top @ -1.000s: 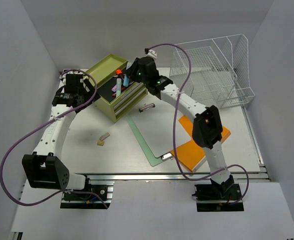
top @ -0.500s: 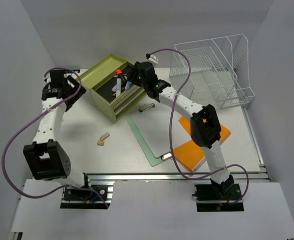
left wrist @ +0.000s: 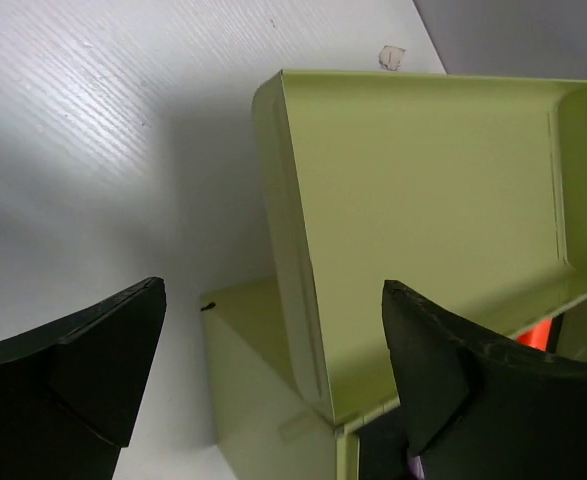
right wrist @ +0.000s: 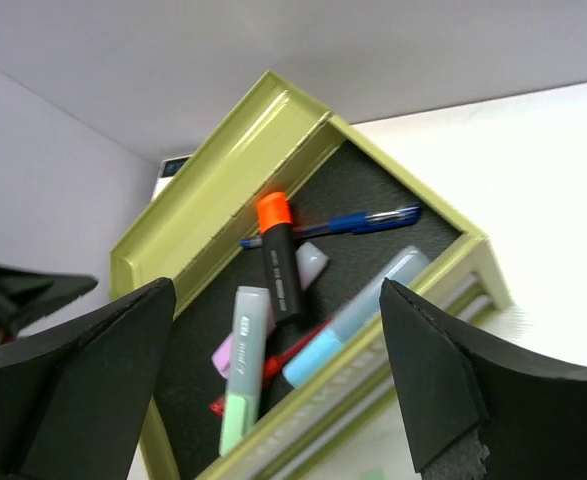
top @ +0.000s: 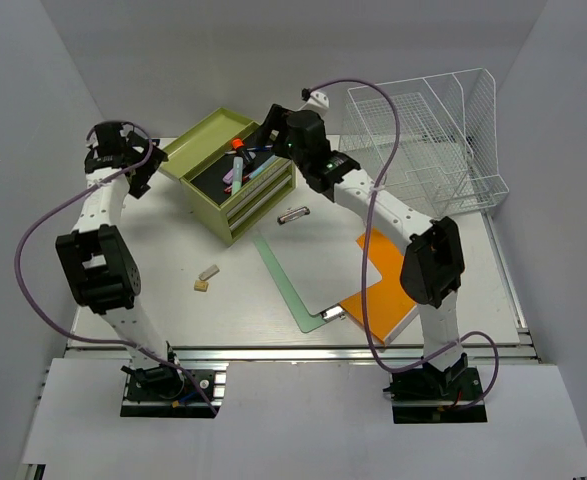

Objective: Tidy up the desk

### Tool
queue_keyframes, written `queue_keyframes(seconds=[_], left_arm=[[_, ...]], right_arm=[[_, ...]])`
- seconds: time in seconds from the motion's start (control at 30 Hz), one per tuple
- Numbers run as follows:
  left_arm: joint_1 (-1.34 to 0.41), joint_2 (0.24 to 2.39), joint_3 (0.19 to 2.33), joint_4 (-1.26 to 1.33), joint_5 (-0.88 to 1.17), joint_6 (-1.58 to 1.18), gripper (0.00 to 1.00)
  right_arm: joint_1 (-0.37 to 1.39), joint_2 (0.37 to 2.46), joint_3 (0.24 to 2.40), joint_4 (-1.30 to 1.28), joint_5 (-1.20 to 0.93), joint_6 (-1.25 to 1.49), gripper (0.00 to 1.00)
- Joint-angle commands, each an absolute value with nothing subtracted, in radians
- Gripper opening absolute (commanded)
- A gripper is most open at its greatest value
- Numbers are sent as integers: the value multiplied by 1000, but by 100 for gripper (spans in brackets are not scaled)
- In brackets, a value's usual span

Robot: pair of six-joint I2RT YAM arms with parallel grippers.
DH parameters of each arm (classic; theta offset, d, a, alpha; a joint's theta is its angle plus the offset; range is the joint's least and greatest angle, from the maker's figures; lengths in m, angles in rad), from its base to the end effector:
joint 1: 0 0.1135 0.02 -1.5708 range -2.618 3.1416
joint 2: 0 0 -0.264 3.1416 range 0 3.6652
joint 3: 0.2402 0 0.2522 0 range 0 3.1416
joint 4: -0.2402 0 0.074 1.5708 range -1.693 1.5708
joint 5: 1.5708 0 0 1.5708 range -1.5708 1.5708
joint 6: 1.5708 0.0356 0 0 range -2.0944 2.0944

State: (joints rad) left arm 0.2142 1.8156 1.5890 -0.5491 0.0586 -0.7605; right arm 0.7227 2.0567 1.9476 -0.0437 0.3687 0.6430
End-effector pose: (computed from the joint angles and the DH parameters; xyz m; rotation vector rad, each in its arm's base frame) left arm 0.4053 0.0860 0.2964 -1.0839 2.1075 -0.3353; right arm 0.3830 0.3206 0.3636 0.2089 1.7507 0.6905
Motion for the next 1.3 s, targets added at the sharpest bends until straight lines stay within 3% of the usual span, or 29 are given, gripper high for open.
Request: queue_keyframes(seconds=[0.0,0.37,0.57,0.87,1.07,1.27], left_arm=[[216,1865,1666,-522,97,-793,98],[216,2075,1819,-434,172,-765,83],[216,2020,1718,-339,184,-765,65],[213,1936,1637,-226,244,-689,43],[206,1890,1600,-184,281,-621,35],[164,1798,1580,-153,253,-523,31]], right_arm=[[706,1979,1925,-91,425,551,89],[646,1943,1795,-158,374,525,89],[624,2058,1922,-225,353,528,82],[618,2187,2071,-258,290,615,81],[618,2258,2118,-275,226,661,70],[618,2230,2020,-249,193,709,41]])
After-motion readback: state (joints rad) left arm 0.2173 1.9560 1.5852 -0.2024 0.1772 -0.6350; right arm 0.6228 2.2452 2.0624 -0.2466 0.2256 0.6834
